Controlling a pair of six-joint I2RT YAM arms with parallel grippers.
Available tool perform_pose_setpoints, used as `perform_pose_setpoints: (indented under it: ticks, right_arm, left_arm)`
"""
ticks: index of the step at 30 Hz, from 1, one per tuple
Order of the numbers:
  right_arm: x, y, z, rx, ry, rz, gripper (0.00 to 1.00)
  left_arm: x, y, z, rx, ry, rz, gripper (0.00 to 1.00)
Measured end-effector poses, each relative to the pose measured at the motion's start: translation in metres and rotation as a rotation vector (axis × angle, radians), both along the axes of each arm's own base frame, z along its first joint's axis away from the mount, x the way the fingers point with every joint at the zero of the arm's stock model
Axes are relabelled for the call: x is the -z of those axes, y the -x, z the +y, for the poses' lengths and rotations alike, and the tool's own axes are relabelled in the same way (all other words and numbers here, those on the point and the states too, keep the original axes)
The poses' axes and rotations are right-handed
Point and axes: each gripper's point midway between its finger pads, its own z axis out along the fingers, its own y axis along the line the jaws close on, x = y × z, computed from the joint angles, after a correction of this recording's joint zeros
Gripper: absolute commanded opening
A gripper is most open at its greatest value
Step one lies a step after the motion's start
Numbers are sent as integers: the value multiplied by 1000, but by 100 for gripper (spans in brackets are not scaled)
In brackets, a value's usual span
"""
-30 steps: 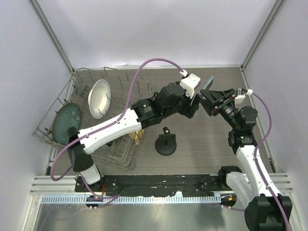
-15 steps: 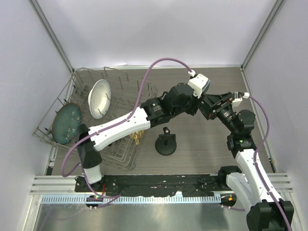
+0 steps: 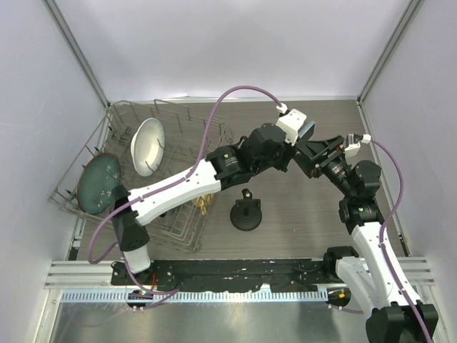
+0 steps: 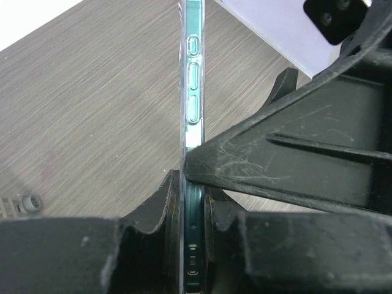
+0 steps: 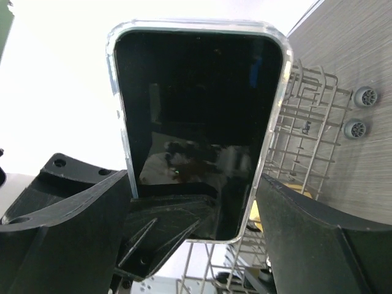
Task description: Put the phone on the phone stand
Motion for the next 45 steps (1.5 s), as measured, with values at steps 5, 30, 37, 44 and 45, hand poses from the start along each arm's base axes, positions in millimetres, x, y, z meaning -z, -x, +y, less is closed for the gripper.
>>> perform_pose_setpoints:
  ticks: [5,30,37,44,45]
  right_arm:
    - [-20,9,5,-34,105,-78,88]
    - [-128,92,57,-488,419,-731,65]
    - [-135,99,61,-523,478,-782,65]
    - [-145,80,47,-357,650,-763,69]
    - [-143,76,45,-342,669,-753,69]
  left_arm:
    - [-18,14,17,9,56,21,0]
    - [-93,99,138,373,527,274,0]
    - [-94,107,136,428,580,313,0]
    - [-98,113,135,461,592,320,0]
    - [-99,117,136,474,593,318,0]
